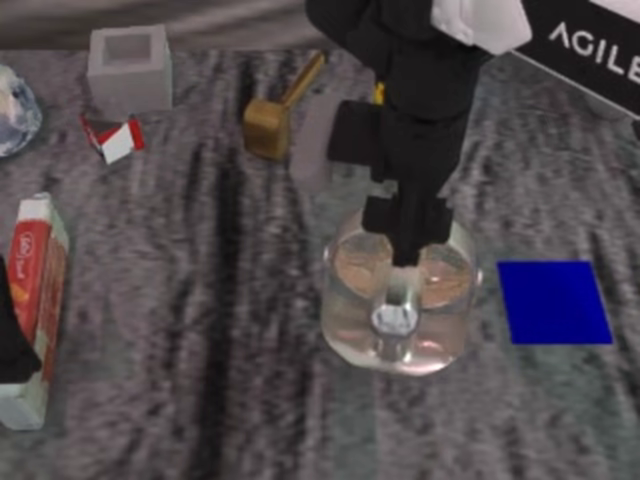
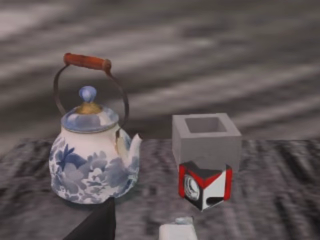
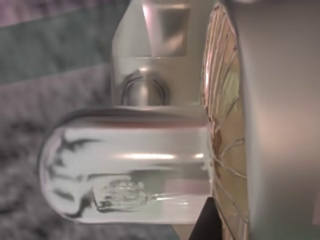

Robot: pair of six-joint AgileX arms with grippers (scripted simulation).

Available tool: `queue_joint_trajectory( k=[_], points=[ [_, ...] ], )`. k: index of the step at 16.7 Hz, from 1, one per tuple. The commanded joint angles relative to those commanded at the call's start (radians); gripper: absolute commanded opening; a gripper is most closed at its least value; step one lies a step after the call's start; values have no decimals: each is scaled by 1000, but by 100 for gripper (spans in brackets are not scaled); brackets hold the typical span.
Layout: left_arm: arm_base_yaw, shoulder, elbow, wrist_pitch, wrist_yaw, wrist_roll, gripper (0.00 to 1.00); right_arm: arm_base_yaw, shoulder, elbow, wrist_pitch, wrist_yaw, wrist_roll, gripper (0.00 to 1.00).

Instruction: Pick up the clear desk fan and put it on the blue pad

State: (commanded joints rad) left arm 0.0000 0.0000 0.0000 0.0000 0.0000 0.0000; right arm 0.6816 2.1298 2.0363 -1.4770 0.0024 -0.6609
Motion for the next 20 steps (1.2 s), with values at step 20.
queue_joint_trajectory(
  k=[20],
  points=[
    [0, 0, 0, 0, 0, 0, 100, -254, -197, -220, 102, 39, 1703, 0]
  ],
)
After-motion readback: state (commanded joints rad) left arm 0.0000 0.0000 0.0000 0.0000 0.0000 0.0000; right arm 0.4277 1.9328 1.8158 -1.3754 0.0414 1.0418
